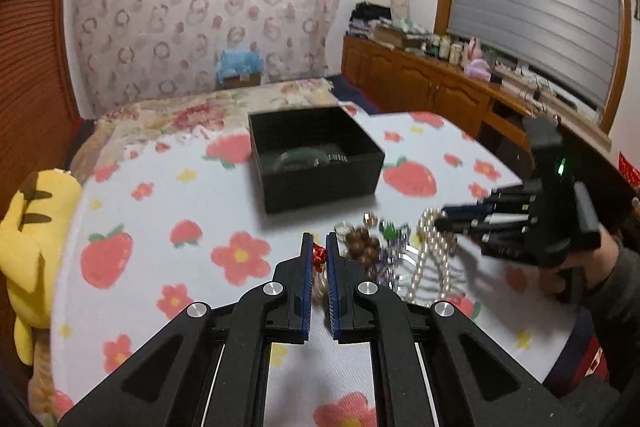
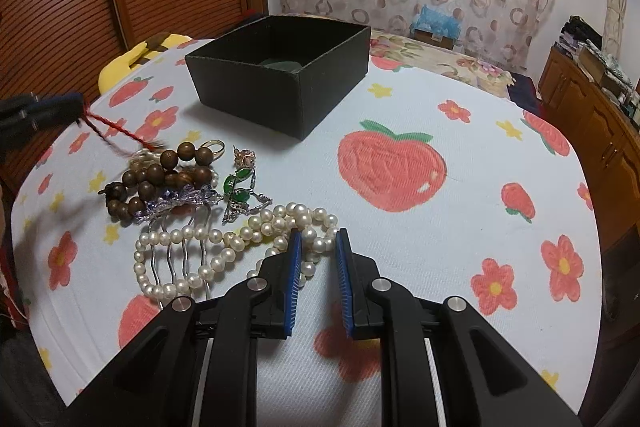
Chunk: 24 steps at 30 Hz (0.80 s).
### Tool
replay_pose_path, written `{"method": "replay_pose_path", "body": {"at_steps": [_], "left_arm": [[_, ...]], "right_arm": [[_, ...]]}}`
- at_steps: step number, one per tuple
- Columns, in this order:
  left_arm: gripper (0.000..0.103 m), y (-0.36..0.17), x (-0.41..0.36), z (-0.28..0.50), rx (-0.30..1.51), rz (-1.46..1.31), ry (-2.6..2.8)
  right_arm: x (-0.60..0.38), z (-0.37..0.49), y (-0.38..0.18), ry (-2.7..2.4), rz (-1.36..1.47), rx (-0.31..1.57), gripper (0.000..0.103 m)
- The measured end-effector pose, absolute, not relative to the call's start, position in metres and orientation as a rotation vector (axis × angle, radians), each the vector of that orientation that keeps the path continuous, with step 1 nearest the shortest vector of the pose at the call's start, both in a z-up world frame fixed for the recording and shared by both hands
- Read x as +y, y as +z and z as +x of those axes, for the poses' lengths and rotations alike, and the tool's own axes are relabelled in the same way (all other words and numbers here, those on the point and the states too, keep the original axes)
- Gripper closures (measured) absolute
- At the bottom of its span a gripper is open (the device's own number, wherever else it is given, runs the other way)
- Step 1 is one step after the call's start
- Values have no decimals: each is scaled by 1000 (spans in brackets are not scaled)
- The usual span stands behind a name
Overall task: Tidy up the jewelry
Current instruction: 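Grasp the red string bracelet with the left tool while the right tool grasps the pearl necklace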
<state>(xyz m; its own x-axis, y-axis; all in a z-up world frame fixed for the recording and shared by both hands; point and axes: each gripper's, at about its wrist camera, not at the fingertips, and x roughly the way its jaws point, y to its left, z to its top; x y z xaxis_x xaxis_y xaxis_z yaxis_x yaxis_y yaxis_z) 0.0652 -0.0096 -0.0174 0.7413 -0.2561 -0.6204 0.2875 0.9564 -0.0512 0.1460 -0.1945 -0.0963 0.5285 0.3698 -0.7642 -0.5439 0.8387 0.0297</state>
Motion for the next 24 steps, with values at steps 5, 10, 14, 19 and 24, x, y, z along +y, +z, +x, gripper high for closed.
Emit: {"method": "replay_pose_path", "body": {"at_steps": [5, 10, 14, 19, 24], "left_arm": [[98, 5, -4, 71, 640, 55, -295], [98, 29, 1, 69, 599, 40, -315], [98, 39, 1, 68, 576, 48, -311], [98, 40, 1, 68, 575, 48, -311], [98, 41, 2, 72, 581, 45, -306]], "right_arm": [[-196, 147, -95, 564, -207, 852, 90], [-196, 145, -90, 573, -198, 836, 94], [-197, 144, -78, 584, -199, 806, 95], [-197, 139, -51, 604, -190, 749, 94], [-195, 131, -22, 614, -205, 687, 95]]}}
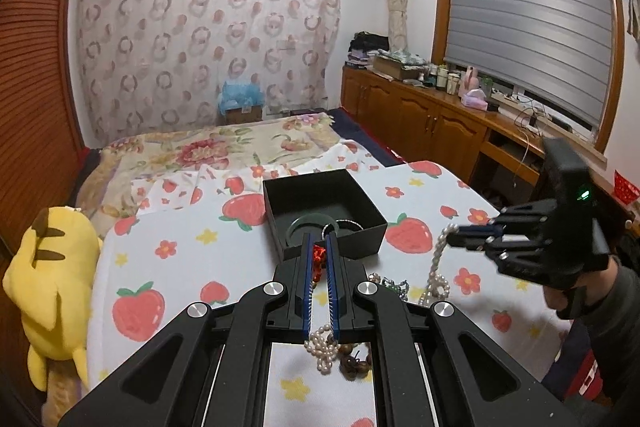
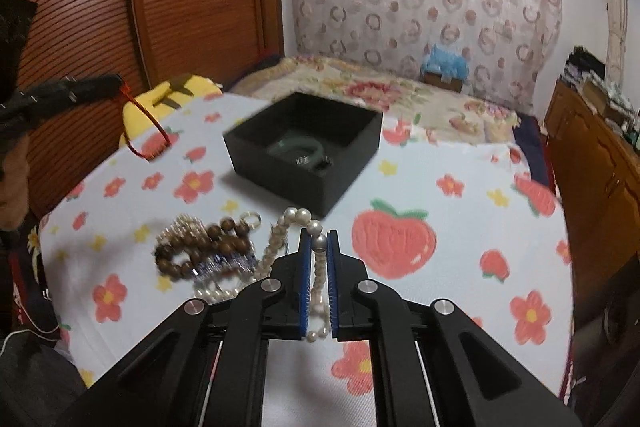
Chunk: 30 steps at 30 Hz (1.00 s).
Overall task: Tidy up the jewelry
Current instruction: 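Grasp the red string bracelet with the left tool while the right tool grasps the pearl necklace, then lower the red bracelet into the box with the left tool while the right tool lowers the pearls in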
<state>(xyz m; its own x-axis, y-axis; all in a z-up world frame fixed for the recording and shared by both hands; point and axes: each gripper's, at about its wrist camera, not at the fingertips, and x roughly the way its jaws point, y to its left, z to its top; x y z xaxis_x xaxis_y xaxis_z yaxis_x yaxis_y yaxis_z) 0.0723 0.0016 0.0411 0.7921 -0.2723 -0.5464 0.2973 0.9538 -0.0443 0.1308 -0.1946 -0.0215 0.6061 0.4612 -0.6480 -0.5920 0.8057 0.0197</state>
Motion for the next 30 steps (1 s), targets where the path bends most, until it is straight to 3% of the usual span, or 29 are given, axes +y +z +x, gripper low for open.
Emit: {"method": "replay_pose_path", "body": {"at_steps": [15, 30], "left_arm": [[98, 46, 2, 100, 568, 63, -299], [97, 49, 2, 133, 583, 54, -299]], "right_arm": [[-181, 143, 89, 596, -229, 479, 94], [-158, 214, 123, 541, -197, 454, 94]]}}
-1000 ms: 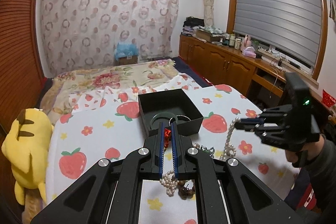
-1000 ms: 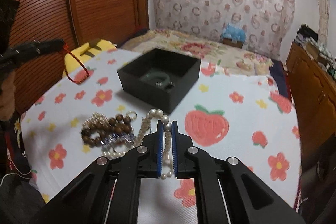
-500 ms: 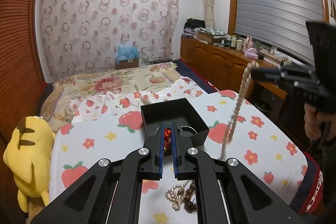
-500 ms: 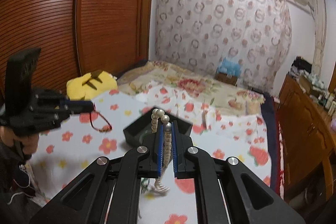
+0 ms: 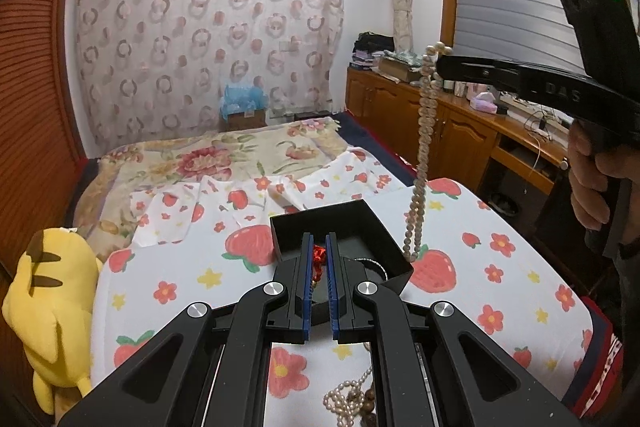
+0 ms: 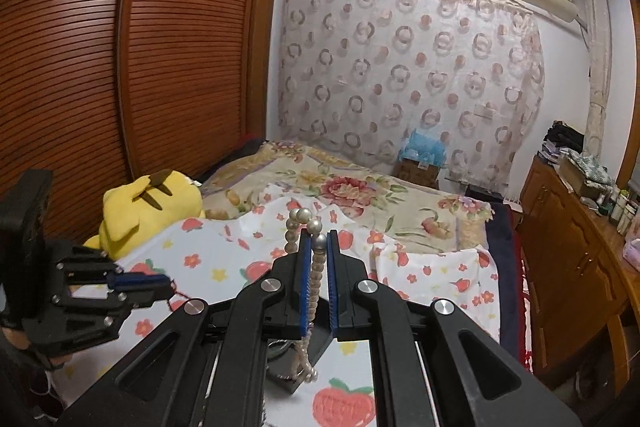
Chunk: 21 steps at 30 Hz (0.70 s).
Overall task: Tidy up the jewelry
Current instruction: 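Lower the red bracelet into the box with the left tool while the right tool lowers the pearls in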
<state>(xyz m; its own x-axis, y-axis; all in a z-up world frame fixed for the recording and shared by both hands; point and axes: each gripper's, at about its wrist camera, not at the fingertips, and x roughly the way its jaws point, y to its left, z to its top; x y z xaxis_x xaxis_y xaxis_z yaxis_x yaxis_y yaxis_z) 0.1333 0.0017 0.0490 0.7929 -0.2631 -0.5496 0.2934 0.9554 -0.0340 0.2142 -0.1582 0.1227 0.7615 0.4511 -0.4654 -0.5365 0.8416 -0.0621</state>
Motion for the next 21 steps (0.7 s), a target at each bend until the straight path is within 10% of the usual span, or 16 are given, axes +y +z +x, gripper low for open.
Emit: {"method": "replay_pose_path", "body": {"at_steps": [21], "left_arm": [[97, 38, -21, 168, 606, 84, -300]], "right_arm": [[-135, 254, 49, 561, -177, 647, 94]]}}
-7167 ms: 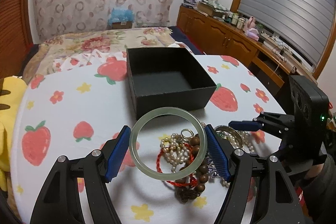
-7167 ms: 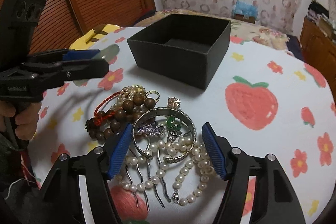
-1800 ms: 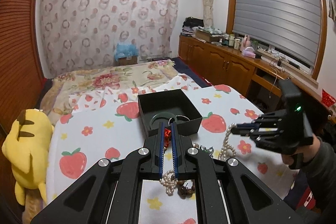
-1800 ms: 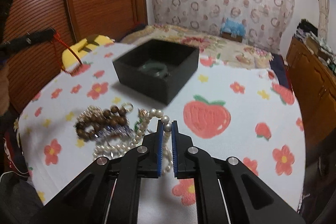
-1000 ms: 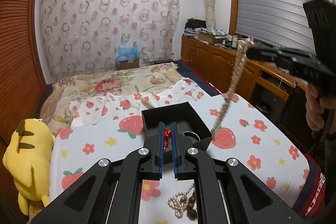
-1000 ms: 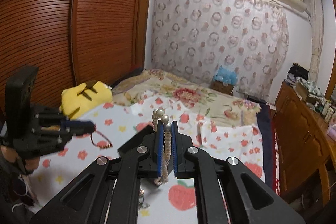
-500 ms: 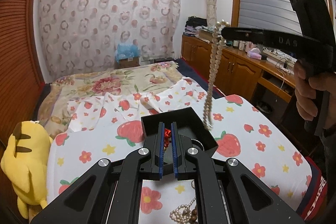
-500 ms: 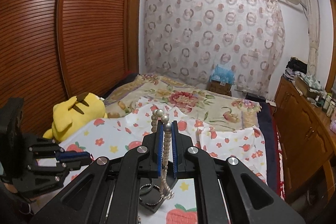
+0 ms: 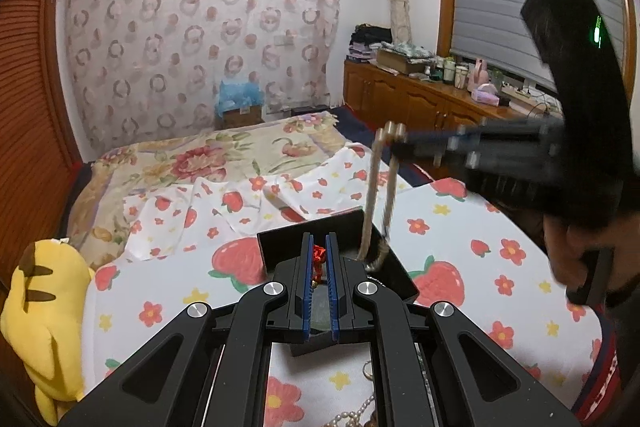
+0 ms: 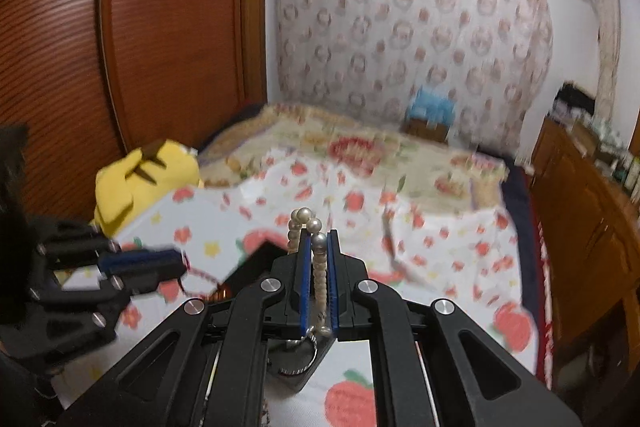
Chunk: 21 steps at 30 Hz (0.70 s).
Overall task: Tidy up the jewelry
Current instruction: 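Lower the red bracelet into the box with the left tool while the right tool lowers the pearls in, then withdraw both tools from the box back toward the remaining jewelry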
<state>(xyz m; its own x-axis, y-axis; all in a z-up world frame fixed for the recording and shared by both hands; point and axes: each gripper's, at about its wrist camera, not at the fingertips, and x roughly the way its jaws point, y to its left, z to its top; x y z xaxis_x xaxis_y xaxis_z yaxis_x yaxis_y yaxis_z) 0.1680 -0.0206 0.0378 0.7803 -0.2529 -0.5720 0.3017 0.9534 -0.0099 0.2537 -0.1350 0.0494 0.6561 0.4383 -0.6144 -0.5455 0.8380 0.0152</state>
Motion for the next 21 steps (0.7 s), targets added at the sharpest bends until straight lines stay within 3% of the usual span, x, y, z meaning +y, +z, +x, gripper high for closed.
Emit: {"method": "replay_pose_path", "body": {"at_steps": [7, 18, 19, 21], "left_arm": [[97, 23, -28, 186, 639, 85, -290], [95, 15, -34, 197, 656, 85, -283], [94, 15, -34, 196, 656, 87, -280], [75, 17, -35, 198, 654, 83, -284]], "right_arm": [[-126, 250, 5, 621, -177, 750, 93], [-148, 216, 1, 636, -176, 728, 93], [-151, 211, -1, 637, -168, 728, 93], [-158, 201, -6, 643, -157, 730, 93]]}}
